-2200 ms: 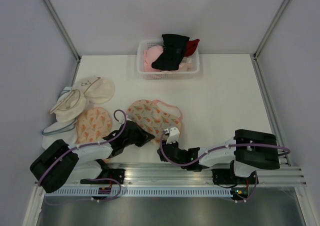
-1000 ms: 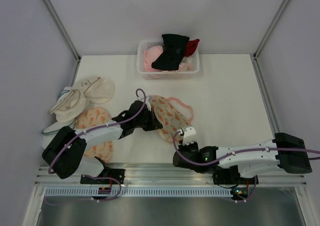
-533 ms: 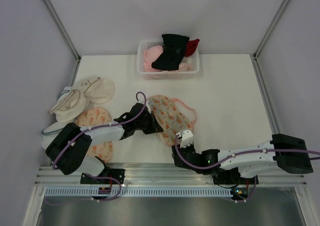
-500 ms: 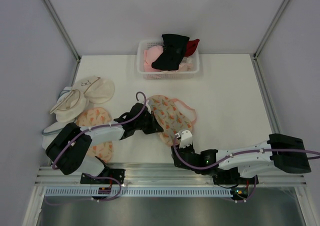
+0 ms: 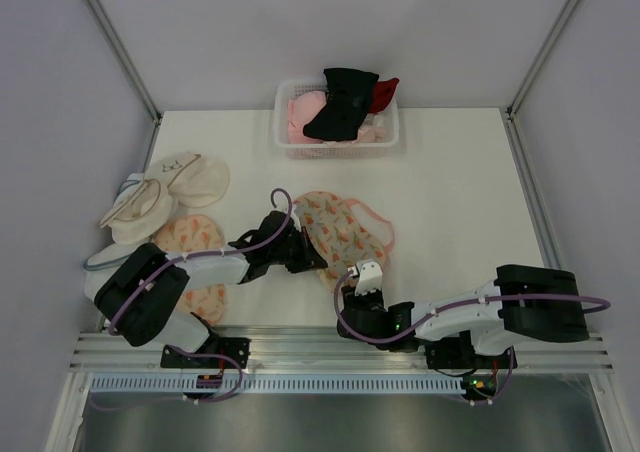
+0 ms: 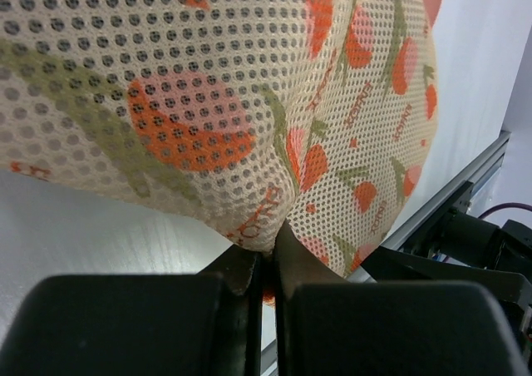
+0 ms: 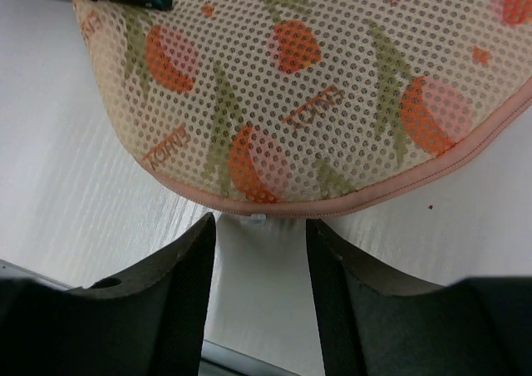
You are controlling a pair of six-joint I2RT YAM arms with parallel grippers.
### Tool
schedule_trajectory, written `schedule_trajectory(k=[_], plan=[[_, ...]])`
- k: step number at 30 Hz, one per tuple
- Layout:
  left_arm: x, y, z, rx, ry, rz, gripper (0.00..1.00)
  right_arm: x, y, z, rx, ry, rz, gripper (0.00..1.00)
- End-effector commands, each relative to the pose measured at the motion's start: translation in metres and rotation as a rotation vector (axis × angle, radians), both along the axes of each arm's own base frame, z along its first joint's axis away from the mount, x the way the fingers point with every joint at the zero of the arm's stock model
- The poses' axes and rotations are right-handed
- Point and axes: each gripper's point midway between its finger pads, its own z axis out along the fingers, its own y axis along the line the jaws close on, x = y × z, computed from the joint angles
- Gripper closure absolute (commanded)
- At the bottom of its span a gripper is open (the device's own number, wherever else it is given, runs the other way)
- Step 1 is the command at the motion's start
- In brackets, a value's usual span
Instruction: Unzip the laundry bag and remove the bra
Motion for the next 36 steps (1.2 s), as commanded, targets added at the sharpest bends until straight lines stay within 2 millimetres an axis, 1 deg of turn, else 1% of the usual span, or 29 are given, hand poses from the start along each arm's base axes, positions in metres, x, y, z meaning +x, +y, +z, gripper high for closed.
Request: schedule_trajectory(k=[1, 2, 4, 5, 6, 7, 8, 9, 10, 14, 17, 18, 19, 20, 21, 22, 23, 24, 25, 26, 27, 29, 30, 31, 32, 33, 34, 35, 36], plan=[[-0.003, -0.008, -0.003, -0.047, 0.020, -0.003, 0.98, 0.014, 0.007, 0.012, 0.049, -0.062, -0.074, 0.48], [-0.004, -0.008, -0.004, -0.048, 0.024, -0.004, 0.98, 0.016, 0.006, 0.014, 0.050, -0.075, -0.085, 0.49], [-0.006, -0.009, -0.006, -0.049, 0.031, -0.008, 0.98, 0.019, 0.005, 0.015, 0.053, -0.086, -0.097, 0.54], [-0.007, -0.009, -0.008, -0.049, 0.033, -0.009, 0.98, 0.020, 0.005, 0.015, 0.050, -0.088, -0.100, 0.59], [-0.007, -0.008, -0.009, -0.047, 0.036, -0.008, 0.98, 0.021, 0.004, 0.016, 0.051, -0.091, -0.104, 0.71], [-0.008, -0.008, -0.009, -0.045, 0.036, -0.011, 0.98, 0.022, 0.003, 0.017, 0.051, -0.090, -0.110, 0.78], [-0.008, -0.007, -0.010, -0.042, 0.036, -0.009, 0.98, 0.022, 0.000, 0.017, 0.041, -0.090, -0.109, 0.91], [-0.009, -0.007, -0.011, -0.037, 0.037, -0.011, 0.98, 0.022, 0.000, 0.020, 0.045, -0.088, -0.107, 0.97], [-0.008, -0.006, -0.011, -0.034, 0.034, -0.012, 0.98, 0.021, -0.002, 0.020, 0.043, -0.083, -0.104, 1.00], [-0.008, -0.004, -0.013, -0.017, 0.031, -0.012, 0.98, 0.014, -0.010, 0.021, 0.032, -0.050, -0.071, 1.00], [-0.005, -0.003, -0.015, 0.010, 0.021, -0.021, 0.98, 0.004, -0.013, 0.024, 0.026, -0.001, -0.025, 1.00], [-0.004, -0.003, -0.015, 0.022, 0.019, -0.025, 0.98, 0.001, -0.018, 0.026, 0.010, 0.012, -0.012, 1.00], [-0.002, -0.002, -0.016, 0.034, 0.007, -0.036, 0.98, -0.004, -0.018, 0.025, -0.005, 0.037, 0.021, 1.00], [-0.001, -0.002, -0.017, 0.042, 0.004, -0.042, 0.98, -0.006, -0.022, 0.028, -0.029, 0.046, 0.027, 1.00], [0.002, -0.004, -0.014, 0.041, -0.010, -0.048, 0.98, -0.007, -0.025, 0.029, -0.046, 0.054, 0.031, 1.00], [0.003, -0.002, -0.017, 0.059, -0.011, -0.064, 0.98, -0.008, -0.022, 0.034, -0.051, 0.060, 0.041, 0.99], [0.008, -0.007, -0.012, 0.052, -0.025, -0.076, 0.98, -0.011, -0.029, 0.033, -0.092, 0.074, 0.048, 0.99], [0.010, -0.007, -0.012, 0.063, -0.041, -0.101, 0.98, -0.012, -0.030, 0.033, -0.111, 0.082, 0.054, 1.00], [0.008, -0.007, -0.017, 0.080, -0.023, -0.121, 0.98, -0.014, -0.027, 0.037, -0.114, 0.090, 0.063, 1.00], [0.011, -0.009, -0.016, 0.081, -0.033, -0.139, 0.98, -0.015, -0.033, 0.035, -0.154, 0.101, 0.063, 1.00], [0.020, -0.014, -0.010, 0.083, -0.065, -0.167, 0.98, -0.016, -0.035, 0.033, -0.174, 0.109, 0.061, 0.99], [0.024, -0.016, -0.013, 0.095, -0.056, -0.198, 0.98, -0.018, -0.034, 0.031, -0.189, 0.127, 0.069, 1.00], [0.032, -0.022, -0.004, 0.078, -0.087, -0.219, 0.98, -0.021, -0.033, 0.028, -0.193, 0.139, 0.075, 1.00], [0.035, -0.026, 0.000, 0.058, -0.090, -0.230, 0.98, -0.021, -0.032, 0.027, -0.190, 0.142, 0.075, 1.00], [0.042, -0.031, 0.005, 0.045, -0.100, -0.233, 0.92, -0.021, -0.029, 0.025, -0.178, 0.142, 0.075, 1.00], [0.043, -0.033, 0.008, 0.032, -0.093, -0.228, 0.80, -0.020, -0.026, 0.025, -0.166, 0.137, 0.076, 0.99], [0.044, -0.036, 0.011, 0.021, -0.089, -0.227, 0.67, -0.019, -0.024, 0.024, -0.161, 0.134, 0.073, 1.00], [0.045, -0.037, 0.016, 0.009, -0.092, -0.216, 0.44, -0.018, -0.018, 0.024, -0.138, 0.127, 0.074, 1.00], [0.043, -0.036, 0.018, -0.004, -0.071, -0.188, 0.38, -0.015, -0.015, 0.025, -0.130, 0.115, 0.069, 1.00]])
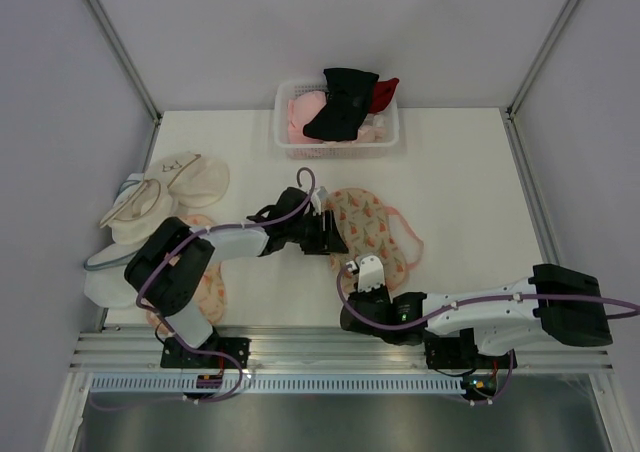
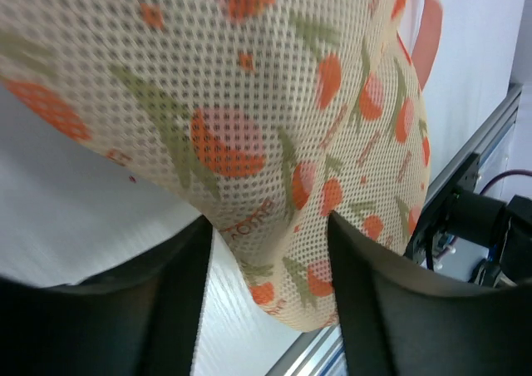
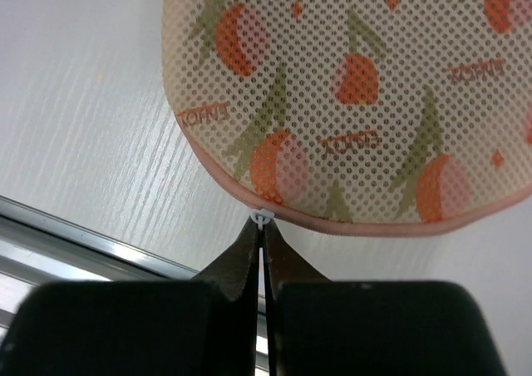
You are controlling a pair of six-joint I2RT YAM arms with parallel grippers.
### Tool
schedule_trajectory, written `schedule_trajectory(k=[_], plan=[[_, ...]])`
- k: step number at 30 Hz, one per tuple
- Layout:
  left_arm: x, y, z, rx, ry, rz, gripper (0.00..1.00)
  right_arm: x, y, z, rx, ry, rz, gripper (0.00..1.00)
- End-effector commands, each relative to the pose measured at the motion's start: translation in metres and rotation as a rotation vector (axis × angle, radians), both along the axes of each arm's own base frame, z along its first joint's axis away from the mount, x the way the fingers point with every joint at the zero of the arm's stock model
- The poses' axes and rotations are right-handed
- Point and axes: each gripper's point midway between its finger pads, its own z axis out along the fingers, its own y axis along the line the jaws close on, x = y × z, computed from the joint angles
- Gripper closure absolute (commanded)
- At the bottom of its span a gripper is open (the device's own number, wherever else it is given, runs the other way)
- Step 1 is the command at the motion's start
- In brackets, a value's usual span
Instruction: Unzip the laundry bag and remove the bra
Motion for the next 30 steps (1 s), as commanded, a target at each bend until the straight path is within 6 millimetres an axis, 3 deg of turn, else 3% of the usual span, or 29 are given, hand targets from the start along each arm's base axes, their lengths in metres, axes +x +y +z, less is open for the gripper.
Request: schedule_trajectory(k=[1, 4, 5, 7, 8, 9, 10, 11, 12, 13, 14, 18, 26, 28, 30], plan=[[0.014, 0.001, 0.015, -0.024, -0.035, 0.045, 0.34, 0.002, 0.012, 0.002, 0.021, -0.011, 0.008, 1.00], [-0.002, 0.012, 0.015, -0.026, 0.007, 0.125, 0.25, 0.011, 0.023, 0.002, 0.052, -0.038, 0.003, 1.00], [-0.015, 0.021, 0.005, -0.007, 0.038, 0.147, 0.24, 0.013, 0.033, 0.005, 0.092, -0.044, 0.005, 1.00], [-0.029, 0.024, 0.010, -0.026, 0.057, 0.198, 0.23, 0.019, 0.039, 0.007, 0.120, -0.055, 0.011, 1.00], [-0.044, 0.035, -0.004, -0.002, 0.095, 0.219, 0.23, 0.022, 0.048, 0.013, 0.169, -0.067, 0.012, 1.00], [-0.052, 0.030, 0.006, -0.059, 0.101, 0.238, 0.23, 0.025, 0.053, 0.015, 0.198, -0.065, 0.012, 1.00], [-0.056, 0.031, 0.005, -0.077, 0.109, 0.259, 0.23, 0.024, 0.055, 0.014, 0.207, -0.059, 0.042, 1.00], [-0.071, 0.039, -0.009, -0.078, 0.170, 0.299, 0.23, 0.025, 0.068, 0.023, 0.279, -0.066, 0.055, 1.00], [-0.075, 0.037, -0.006, -0.115, 0.168, 0.307, 0.23, 0.025, 0.070, 0.023, 0.291, -0.063, 0.074, 1.00], [-0.070, 0.034, 0.008, -0.186, 0.129, 0.327, 0.23, 0.024, 0.076, 0.027, 0.312, -0.064, 0.098, 1.00], [-0.074, 0.039, 0.003, -0.198, 0.132, 0.348, 0.23, 0.021, 0.080, 0.025, 0.316, -0.043, 0.124, 0.99], [-0.057, 0.040, 0.020, -0.244, 0.078, 0.422, 0.24, 0.008, 0.091, 0.018, 0.315, 0.008, 0.215, 0.99], [-0.035, 0.036, 0.038, -0.313, 0.062, 0.530, 0.26, -0.006, 0.084, 0.005, 0.314, 0.062, 0.261, 1.00], [-0.036, 0.032, 0.039, -0.328, 0.068, 0.520, 0.29, -0.005, 0.082, 0.005, 0.316, 0.060, 0.256, 1.00], [-0.038, 0.027, 0.038, -0.330, 0.074, 0.500, 0.42, -0.004, 0.082, 0.007, 0.320, 0.052, 0.252, 1.00]])
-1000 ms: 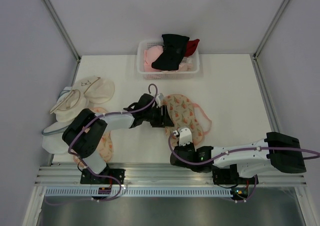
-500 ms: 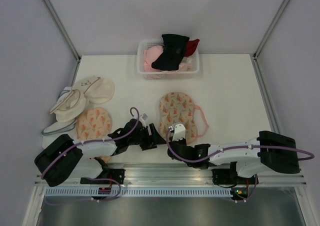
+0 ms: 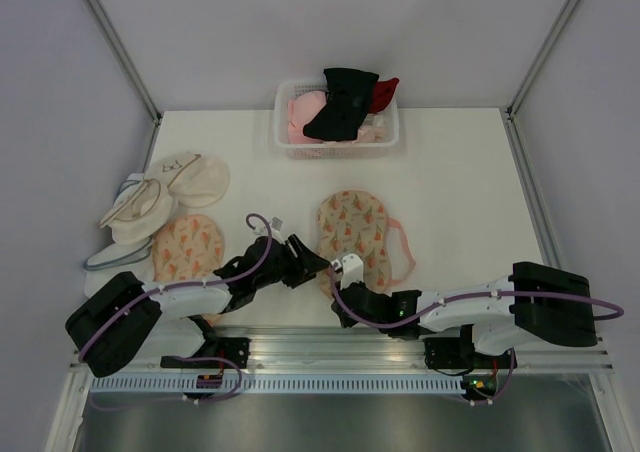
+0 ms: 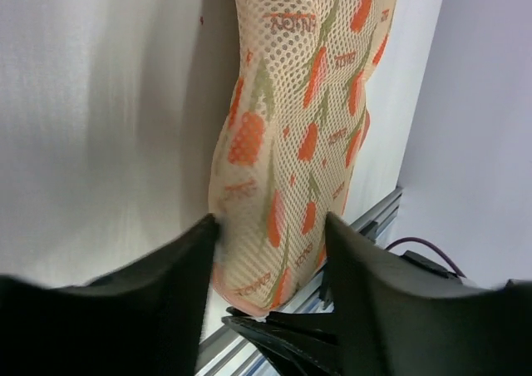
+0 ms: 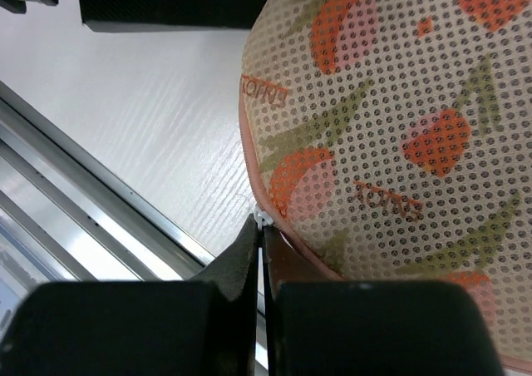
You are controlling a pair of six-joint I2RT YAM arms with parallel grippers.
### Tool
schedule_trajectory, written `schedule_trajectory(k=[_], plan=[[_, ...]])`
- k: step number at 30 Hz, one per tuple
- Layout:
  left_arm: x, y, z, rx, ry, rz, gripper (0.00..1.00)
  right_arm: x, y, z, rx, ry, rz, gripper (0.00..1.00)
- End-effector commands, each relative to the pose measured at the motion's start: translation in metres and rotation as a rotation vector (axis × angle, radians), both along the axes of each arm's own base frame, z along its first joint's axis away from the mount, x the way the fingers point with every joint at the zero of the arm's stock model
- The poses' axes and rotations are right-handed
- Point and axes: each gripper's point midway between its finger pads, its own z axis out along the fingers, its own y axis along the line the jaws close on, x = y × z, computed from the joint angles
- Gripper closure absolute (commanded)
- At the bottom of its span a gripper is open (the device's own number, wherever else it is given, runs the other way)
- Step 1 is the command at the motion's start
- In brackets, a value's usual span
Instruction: Unzip the laundry bag and remove the bra
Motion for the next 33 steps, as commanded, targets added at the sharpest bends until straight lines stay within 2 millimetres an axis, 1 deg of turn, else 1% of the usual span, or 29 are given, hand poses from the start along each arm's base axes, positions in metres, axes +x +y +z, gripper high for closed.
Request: schedule_trajectory(k=[1, 2, 3, 5, 10, 13, 14, 15, 16, 17, 18, 20, 21, 22, 23, 25, 26, 27, 28, 29, 30, 31, 33], plan=[[0.009, -0.016, 0.021, -0.094, -0.016, 0.021, 0.50, 0.002, 0.009, 0.015, 0.065, -0.019, 0.010, 0.99], [0.008, -0.017, 0.019, -0.093, -0.012, 0.016, 0.71, 0.003, 0.009, 0.016, 0.065, -0.023, 0.006, 1.00], [0.006, -0.018, 0.017, -0.094, -0.004, 0.011, 0.82, 0.004, 0.010, 0.018, 0.067, -0.027, 0.006, 1.00], [0.003, -0.017, 0.011, -0.091, 0.012, 0.006, 0.98, 0.004, 0.010, 0.020, 0.070, -0.032, 0.002, 1.00], [0.002, -0.012, 0.008, -0.074, 0.011, 0.019, 0.98, 0.003, 0.007, 0.020, 0.069, -0.026, 0.003, 1.00], [0.007, -0.008, 0.013, -0.049, -0.027, 0.021, 0.98, 0.001, 0.003, 0.018, 0.037, -0.009, 0.004, 0.99], [0.007, -0.004, 0.014, -0.021, -0.039, 0.011, 0.98, -0.001, -0.004, 0.014, -0.006, 0.000, 0.006, 1.00], [0.014, 0.002, 0.015, -0.010, -0.047, 0.026, 0.98, -0.003, -0.004, 0.015, -0.010, 0.014, 0.007, 1.00], [0.015, 0.005, 0.017, -0.007, -0.048, 0.019, 0.98, -0.005, -0.010, 0.011, -0.040, 0.024, 0.011, 1.00], [0.015, 0.011, 0.014, 0.019, -0.050, 0.015, 0.98, -0.008, -0.019, 0.006, -0.085, 0.039, 0.014, 0.99], [0.023, 0.020, 0.017, 0.021, -0.064, 0.037, 0.98, -0.010, -0.022, 0.004, -0.101, 0.050, 0.013, 1.00], [0.024, 0.026, 0.019, 0.028, -0.072, 0.005, 0.98, -0.014, -0.030, -0.002, -0.134, 0.072, 0.020, 1.00], [0.027, 0.031, 0.019, 0.035, -0.072, 0.003, 0.98, -0.016, -0.032, -0.004, -0.142, 0.079, 0.024, 1.00], [0.022, 0.029, 0.019, 0.029, -0.064, -0.042, 0.98, -0.017, -0.034, -0.007, -0.150, 0.086, 0.021, 1.00], [0.024, 0.027, 0.023, 0.042, -0.090, -0.077, 0.98, -0.017, -0.039, -0.011, -0.173, 0.088, 0.014, 1.00], [0.014, 0.026, 0.016, 0.079, -0.065, -0.152, 0.98, -0.014, -0.044, -0.015, -0.204, 0.091, -0.020, 1.00], [0.015, 0.026, 0.017, 0.112, -0.088, -0.189, 0.98, -0.009, -0.056, -0.019, -0.253, 0.073, -0.065, 1.00], [0.010, 0.030, 0.011, 0.144, -0.063, -0.210, 0.98, -0.004, -0.058, -0.015, -0.267, 0.061, -0.097, 1.00], [0.007, 0.032, 0.009, 0.162, -0.064, -0.234, 0.98, 0.001, -0.065, -0.017, -0.308, 0.049, -0.135, 0.99], [0.007, 0.034, 0.009, 0.191, -0.087, -0.263, 0.98, 0.005, -0.082, -0.018, -0.367, 0.035, -0.195, 1.00], [0.009, 0.039, 0.008, 0.210, -0.089, -0.263, 0.98, 0.012, -0.084, -0.013, -0.378, 0.022, -0.236, 0.99], [0.004, 0.046, 0.002, 0.242, -0.057, -0.274, 0.98, 0.013, -0.096, -0.015, -0.427, 0.020, -0.265, 1.00], [0.008, 0.054, 0.001, 0.279, -0.071, -0.285, 0.98, 0.021, -0.100, -0.009, -0.422, 0.001, -0.320, 1.00]])
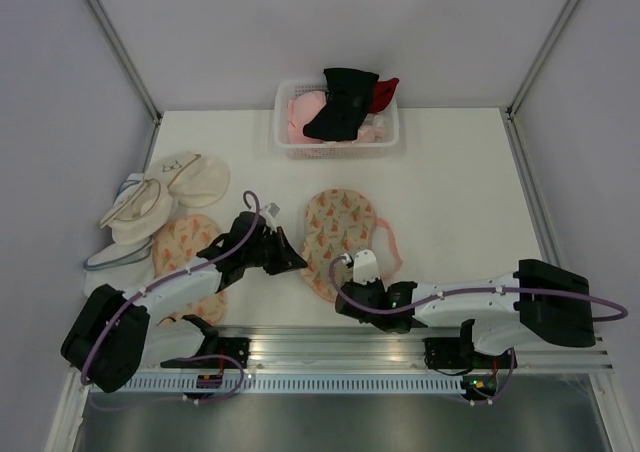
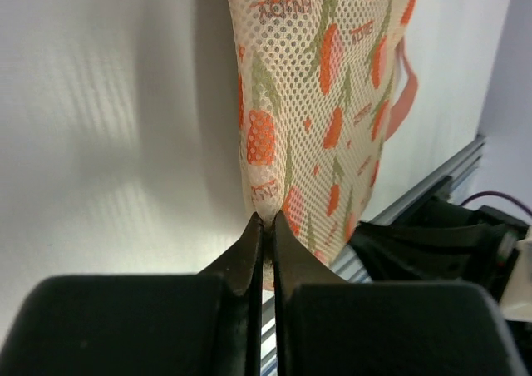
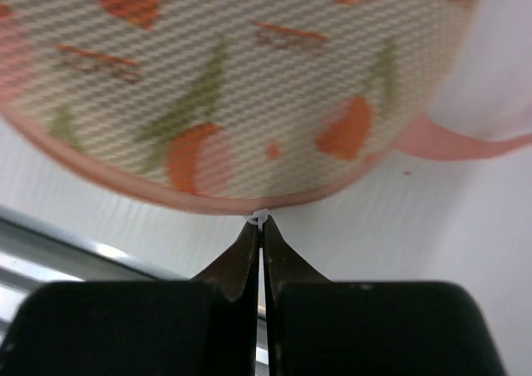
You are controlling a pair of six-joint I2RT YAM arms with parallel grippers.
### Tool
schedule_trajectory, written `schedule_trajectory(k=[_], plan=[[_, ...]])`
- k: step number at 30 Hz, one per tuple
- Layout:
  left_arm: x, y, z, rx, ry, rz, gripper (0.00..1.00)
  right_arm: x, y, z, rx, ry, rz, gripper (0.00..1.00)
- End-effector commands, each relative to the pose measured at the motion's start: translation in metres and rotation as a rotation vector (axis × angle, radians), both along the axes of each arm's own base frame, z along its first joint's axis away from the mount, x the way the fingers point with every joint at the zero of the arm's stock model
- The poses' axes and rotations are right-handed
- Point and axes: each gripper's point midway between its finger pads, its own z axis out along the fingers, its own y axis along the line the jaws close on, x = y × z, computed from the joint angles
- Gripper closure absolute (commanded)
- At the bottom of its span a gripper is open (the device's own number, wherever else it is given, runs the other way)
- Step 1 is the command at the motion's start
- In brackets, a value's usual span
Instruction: Unzip the laundry bag and remove the bra
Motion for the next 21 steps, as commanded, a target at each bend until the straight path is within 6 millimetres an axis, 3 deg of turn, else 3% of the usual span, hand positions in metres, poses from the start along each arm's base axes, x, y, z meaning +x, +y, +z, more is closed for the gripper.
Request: schedule_trajectory(k=[1, 6, 9, 11, 12, 13, 15, 17, 18, 20, 21], plan=[[0.000, 0.015, -0.001, 0.104, -0.038, -0.099, 0.98, 0.018, -0.038, 0.008, -0.124, -0.069, -0.144, 1.00], [0.011, 0.001, -0.003, 0.096, -0.028, -0.188, 0.98, 0.030, -0.041, 0.018, -0.120, -0.120, -0.163, 1.00], [0.029, -0.026, 0.006, -0.020, -0.071, -0.232, 0.97, 0.027, -0.022, 0.018, -0.057, -0.102, -0.088, 0.99], [0.047, -0.044, 0.023, -0.111, -0.131, -0.228, 0.81, 0.025, -0.005, 0.021, 0.018, -0.086, -0.064, 1.00], [0.049, -0.049, 0.016, -0.129, -0.099, -0.236, 0.72, 0.024, 0.000, 0.020, 0.032, -0.082, -0.046, 0.99], [0.056, -0.055, 0.024, -0.154, -0.092, -0.223, 0.58, 0.024, 0.009, 0.020, 0.065, -0.079, -0.034, 1.00], [0.062, -0.059, 0.031, -0.169, -0.108, -0.198, 0.50, 0.025, 0.016, 0.019, 0.085, -0.069, -0.032, 1.00], [0.059, -0.053, 0.032, -0.150, -0.103, -0.146, 0.45, 0.023, 0.032, 0.022, 0.143, -0.048, -0.004, 1.00], [0.060, -0.042, 0.026, -0.102, -0.085, -0.085, 0.43, 0.021, 0.039, 0.021, 0.161, -0.036, 0.014, 1.00], [0.048, -0.023, 0.032, -0.076, -0.085, -0.003, 0.36, 0.013, 0.062, 0.026, 0.247, -0.005, 0.095, 1.00], [0.036, -0.005, 0.016, -0.015, -0.038, 0.051, 0.34, 0.012, 0.081, 0.035, 0.323, -0.013, 0.136, 1.00]])
